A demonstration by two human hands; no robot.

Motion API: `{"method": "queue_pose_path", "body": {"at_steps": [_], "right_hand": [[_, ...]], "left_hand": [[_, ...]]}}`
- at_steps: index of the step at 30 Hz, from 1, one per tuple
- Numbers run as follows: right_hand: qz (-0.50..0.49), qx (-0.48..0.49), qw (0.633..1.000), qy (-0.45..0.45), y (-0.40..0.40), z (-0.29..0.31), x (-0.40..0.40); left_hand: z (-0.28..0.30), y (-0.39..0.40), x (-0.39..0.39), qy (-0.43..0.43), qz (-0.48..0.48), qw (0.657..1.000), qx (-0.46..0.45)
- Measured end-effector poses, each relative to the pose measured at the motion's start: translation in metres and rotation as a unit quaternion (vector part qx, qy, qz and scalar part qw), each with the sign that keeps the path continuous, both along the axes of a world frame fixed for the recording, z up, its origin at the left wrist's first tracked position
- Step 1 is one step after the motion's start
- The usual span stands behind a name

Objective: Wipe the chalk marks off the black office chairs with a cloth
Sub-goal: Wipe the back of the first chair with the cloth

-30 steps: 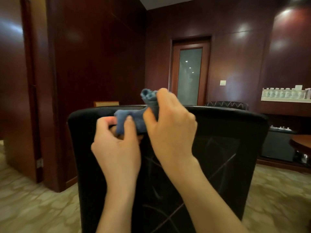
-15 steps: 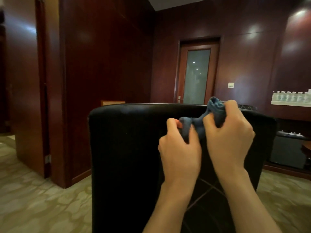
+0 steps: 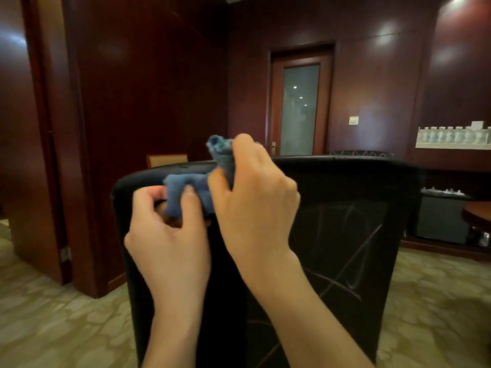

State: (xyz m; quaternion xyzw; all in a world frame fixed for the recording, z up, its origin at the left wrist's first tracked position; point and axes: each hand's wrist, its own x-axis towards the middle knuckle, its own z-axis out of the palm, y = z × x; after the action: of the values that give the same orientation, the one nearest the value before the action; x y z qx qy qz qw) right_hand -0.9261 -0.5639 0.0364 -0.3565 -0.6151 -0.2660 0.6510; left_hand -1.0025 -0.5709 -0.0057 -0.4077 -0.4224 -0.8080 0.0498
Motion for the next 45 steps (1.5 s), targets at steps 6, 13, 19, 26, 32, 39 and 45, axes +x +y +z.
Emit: {"method": "queue_pose_path", "body": {"at_steps": [6, 13, 19, 26, 32, 39, 45], "right_hand": [[0.0, 0.001, 1.0, -0.004, 0.008, -0.008, 0.027], [0.008, -0.042, 0.998, 0.044, 0.012, -0.021, 0.06], [0.075, -0.075, 0.993, 0.057, 0.004, -0.03, 0.058], [0.199, -0.115, 0.969, 0.094, -0.007, -0.041, 0.055], [0.172, -0.115, 0.976, 0.067, -0.001, -0.071, 0.057], [0.173, -0.252, 0.947, 0.098, 0.007, -0.14, 0.053], [0.191, -0.23, 0.95, 0.088, 0.0, -0.131, 0.053]], "left_hand": [[-0.002, -0.001, 0.019, 0.053, -0.027, 0.998, -0.014], [0.002, -0.002, 0.028, 0.092, -0.078, 0.993, 0.001], [-0.001, -0.012, 0.025, 0.072, -0.1, 0.992, -0.008], [-0.007, -0.019, 0.035, 0.088, -0.119, 0.989, 0.014], [-0.041, -0.006, 0.029, 0.097, -0.116, 0.988, -0.024], [-0.106, 0.001, 0.024, 0.051, -0.169, 0.975, -0.135], [-0.102, -0.006, 0.025, 0.058, -0.161, 0.979, -0.107]]}}
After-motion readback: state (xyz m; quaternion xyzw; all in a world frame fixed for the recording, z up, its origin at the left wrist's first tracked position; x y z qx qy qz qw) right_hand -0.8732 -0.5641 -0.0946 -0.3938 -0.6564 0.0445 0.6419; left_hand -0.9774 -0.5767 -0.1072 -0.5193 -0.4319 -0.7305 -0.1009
